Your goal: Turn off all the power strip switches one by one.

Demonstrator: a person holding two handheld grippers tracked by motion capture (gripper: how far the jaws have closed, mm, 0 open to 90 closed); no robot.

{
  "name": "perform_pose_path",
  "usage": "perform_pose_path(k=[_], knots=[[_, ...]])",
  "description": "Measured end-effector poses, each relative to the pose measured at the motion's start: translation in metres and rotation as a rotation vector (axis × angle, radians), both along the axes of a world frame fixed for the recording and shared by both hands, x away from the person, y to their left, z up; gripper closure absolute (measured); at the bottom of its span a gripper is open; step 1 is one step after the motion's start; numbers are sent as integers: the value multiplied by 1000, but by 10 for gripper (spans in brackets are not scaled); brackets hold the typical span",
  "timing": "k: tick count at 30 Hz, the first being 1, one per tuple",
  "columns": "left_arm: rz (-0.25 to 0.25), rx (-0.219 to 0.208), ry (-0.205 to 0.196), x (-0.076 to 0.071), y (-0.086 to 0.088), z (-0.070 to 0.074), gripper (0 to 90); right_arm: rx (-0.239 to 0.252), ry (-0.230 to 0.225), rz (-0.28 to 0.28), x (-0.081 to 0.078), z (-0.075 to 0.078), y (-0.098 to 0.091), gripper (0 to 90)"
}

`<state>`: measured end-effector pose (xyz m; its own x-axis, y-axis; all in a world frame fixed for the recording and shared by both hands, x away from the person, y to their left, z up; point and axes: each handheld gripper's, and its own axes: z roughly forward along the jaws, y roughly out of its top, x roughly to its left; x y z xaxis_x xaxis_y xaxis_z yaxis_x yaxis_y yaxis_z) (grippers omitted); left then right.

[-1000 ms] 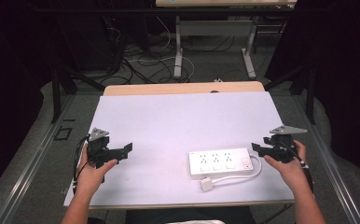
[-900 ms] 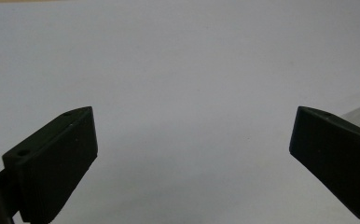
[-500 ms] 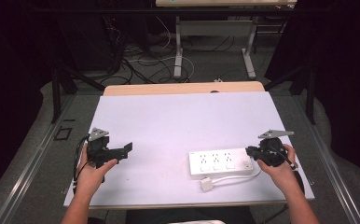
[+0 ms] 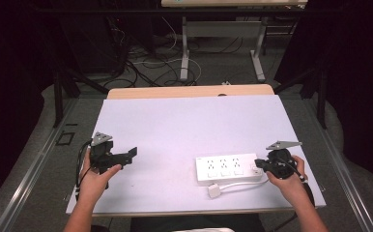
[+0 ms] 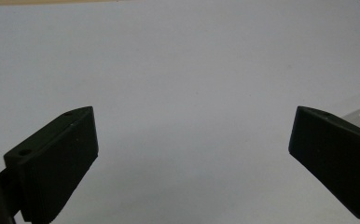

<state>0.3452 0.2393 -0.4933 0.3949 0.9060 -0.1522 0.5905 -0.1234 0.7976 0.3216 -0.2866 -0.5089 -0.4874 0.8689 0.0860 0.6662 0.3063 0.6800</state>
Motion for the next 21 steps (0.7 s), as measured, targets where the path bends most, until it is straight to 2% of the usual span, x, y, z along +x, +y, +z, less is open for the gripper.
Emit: perform_pose_path(k=[13,14,16,18,21], knots=[[3,0,-4,1,1,-1,13,-14,42,1,3,-12,3,900],[5,0,-3,1,1,-1,13,-21,31,8,4,-14,1,900],[5,-1,-3,1,1,-1,13,-7,43,3,5,-14,-1,900],[6,-2,-5,1,1,-1,13,-13,49,-4,5,-15,-1,900],[8,-3,-3,1,2,-1,13,-11,43,-11,5,-16,-2,900]])
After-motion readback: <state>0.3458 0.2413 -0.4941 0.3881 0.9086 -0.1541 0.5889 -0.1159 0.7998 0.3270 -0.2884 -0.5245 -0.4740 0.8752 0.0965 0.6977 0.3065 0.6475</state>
